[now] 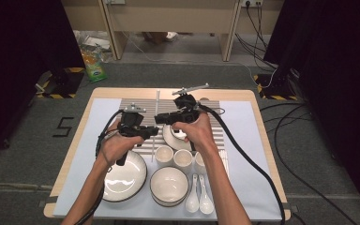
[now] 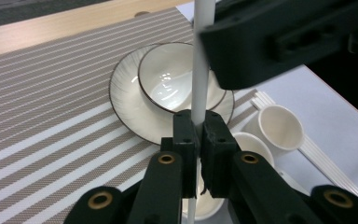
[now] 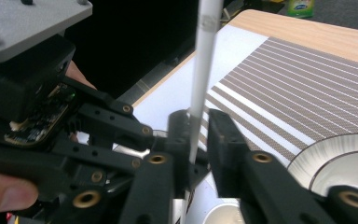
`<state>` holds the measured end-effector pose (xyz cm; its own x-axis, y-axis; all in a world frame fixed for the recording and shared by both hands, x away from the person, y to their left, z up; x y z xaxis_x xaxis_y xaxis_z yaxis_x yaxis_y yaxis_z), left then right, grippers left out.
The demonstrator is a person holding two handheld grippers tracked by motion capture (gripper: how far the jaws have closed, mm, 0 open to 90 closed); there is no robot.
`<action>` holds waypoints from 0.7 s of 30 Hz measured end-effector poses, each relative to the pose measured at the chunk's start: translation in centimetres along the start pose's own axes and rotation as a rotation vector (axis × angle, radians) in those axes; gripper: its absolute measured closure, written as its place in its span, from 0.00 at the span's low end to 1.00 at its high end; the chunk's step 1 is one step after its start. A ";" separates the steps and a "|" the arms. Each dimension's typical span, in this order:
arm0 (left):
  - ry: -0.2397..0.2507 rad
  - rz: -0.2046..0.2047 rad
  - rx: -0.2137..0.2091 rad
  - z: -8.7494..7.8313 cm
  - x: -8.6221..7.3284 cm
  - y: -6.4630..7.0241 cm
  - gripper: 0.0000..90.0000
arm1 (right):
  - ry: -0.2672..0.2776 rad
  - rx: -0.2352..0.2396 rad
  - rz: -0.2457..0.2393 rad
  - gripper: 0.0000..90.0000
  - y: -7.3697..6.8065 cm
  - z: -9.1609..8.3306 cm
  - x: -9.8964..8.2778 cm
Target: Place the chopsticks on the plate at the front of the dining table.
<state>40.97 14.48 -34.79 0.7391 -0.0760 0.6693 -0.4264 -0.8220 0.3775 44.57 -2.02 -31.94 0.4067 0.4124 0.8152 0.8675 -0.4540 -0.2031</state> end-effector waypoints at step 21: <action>-0.087 -0.038 0.115 2.7 1.7 -2.8 0.94 | -0.236 -0.297 -0.142 0.65 1.9 -4.7 -4.8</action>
Point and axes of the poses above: each handheld gripper's, and its own axes: z roughly forward along the jaws, x roughly out of its top, y roughly to its right, the point moved 2 cm from there along z, roughly forward along the jaws, and after that the axes turned 14 degrees about -z, right-handed, at the moved point
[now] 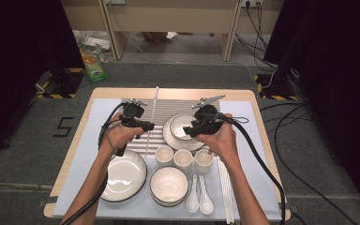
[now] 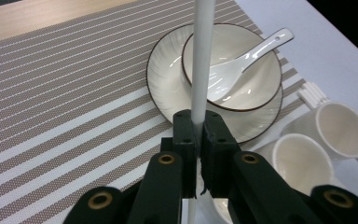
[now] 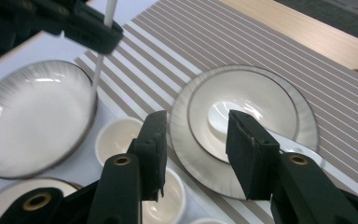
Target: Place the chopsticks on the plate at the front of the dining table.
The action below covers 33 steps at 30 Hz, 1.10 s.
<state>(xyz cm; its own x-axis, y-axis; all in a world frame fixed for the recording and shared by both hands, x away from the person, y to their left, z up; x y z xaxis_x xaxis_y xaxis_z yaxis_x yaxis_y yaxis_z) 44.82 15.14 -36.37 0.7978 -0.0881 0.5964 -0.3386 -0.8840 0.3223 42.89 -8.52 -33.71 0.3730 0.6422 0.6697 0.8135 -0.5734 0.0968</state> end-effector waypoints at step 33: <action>-0.143 -0.037 0.103 7.2 1.3 -0.5 0.94 | -0.141 -0.027 0.085 0.62 3.1 -2.0 -14.1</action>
Point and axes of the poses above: each handheld gripper's, and its own axes: z roughly forward along the jaws, x roughly out of its top, y roughly to its right, the point moved 2 cm from there along z, roughly forward along the jaws, and after that the axes turned 14 degrees about -z, right-handed, at the moved point
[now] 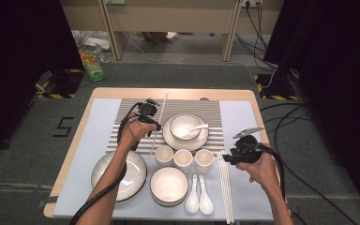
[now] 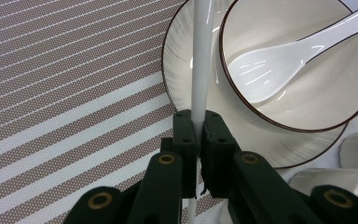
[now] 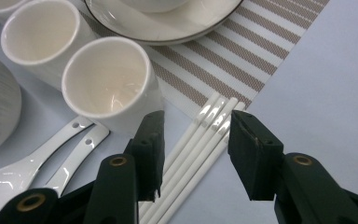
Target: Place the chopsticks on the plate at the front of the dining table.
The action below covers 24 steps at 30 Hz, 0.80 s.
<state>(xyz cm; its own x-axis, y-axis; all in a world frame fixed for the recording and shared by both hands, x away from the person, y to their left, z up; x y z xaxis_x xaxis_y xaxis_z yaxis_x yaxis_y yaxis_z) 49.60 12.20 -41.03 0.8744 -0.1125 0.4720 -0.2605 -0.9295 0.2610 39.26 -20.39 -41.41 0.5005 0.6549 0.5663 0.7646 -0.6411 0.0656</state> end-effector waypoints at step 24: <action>-0.057 -0.049 0.036 3.4 1.6 1.0 0.94 | -0.013 0.024 0.069 0.61 1.4 0.8 -4.6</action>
Point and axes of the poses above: each handheld gripper's, and its own axes: z roughly forward along the jaws, x roughly out of its top, y roughly to its right, the point moved 2 cm from there along z, roughly forward along the jaws, and after that the axes turned 14 degrees about -z, right-handed, at the moved point
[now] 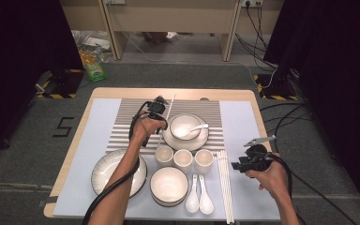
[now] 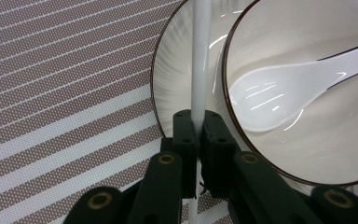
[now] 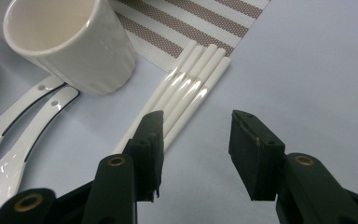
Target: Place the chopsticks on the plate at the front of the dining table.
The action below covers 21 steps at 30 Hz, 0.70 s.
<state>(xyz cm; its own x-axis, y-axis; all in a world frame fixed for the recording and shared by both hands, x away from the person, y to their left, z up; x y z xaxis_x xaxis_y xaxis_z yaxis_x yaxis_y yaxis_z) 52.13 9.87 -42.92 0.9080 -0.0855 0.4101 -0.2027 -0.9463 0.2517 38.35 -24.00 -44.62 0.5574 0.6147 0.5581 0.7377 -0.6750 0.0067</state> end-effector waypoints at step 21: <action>-0.028 -0.028 -0.003 2.8 0.4 -0.2 0.94 | 0.003 0.018 0.010 0.61 0.4 0.4 -1.0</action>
<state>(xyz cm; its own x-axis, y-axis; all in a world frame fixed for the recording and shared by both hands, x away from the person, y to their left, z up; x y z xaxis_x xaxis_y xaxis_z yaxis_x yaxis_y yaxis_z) 53.54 9.13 -45.24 0.9230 -0.0679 0.3787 -0.1787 -0.9474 0.2656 38.24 -24.71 -45.49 0.5638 0.6063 0.5609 0.7387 -0.6739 -0.0140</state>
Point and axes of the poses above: each handheld gripper's, and its own axes: z roughly forward along the jaws, x roughly out of its top, y roughly to its right, the point moved 2 cm from there along z, roughly forward along the jaws, and after that the axes turned 14 degrees about -z, right-handed, at the moved point
